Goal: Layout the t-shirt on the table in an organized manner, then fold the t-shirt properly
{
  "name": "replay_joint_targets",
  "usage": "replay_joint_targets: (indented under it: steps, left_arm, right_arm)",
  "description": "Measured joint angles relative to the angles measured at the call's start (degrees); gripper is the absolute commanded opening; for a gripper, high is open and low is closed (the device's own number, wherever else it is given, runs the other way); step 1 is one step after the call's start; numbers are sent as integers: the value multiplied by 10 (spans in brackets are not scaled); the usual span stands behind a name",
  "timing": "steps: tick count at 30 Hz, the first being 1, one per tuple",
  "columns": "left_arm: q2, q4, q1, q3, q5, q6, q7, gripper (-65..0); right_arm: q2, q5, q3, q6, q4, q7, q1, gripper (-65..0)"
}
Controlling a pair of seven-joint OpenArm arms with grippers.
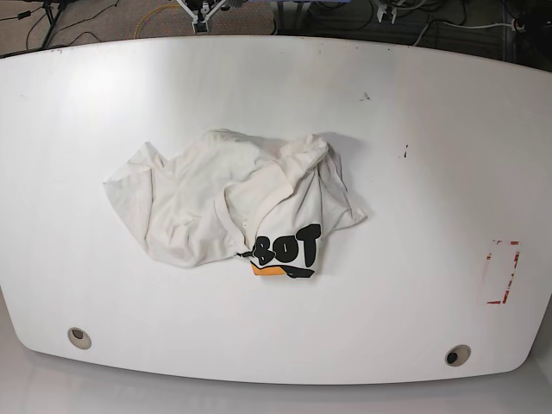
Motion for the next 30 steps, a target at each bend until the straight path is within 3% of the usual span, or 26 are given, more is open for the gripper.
replay_joint_targets:
  steps: [11,21,30]
  left_arm:
    - [0,4,16,-1,-4,0,-105,-503]
    - [0,12,48,-2,-4,0,-111,-504]
    - [2,148,127,-2,-4,0,-115,-504]
  right_arm:
    - [-1,0,0,0,70,0,-43,-453]
    - [-4,2,0,-2,195,-8,-125,-453]
    - [-13,2,0,0,317,-11,-213,-455]
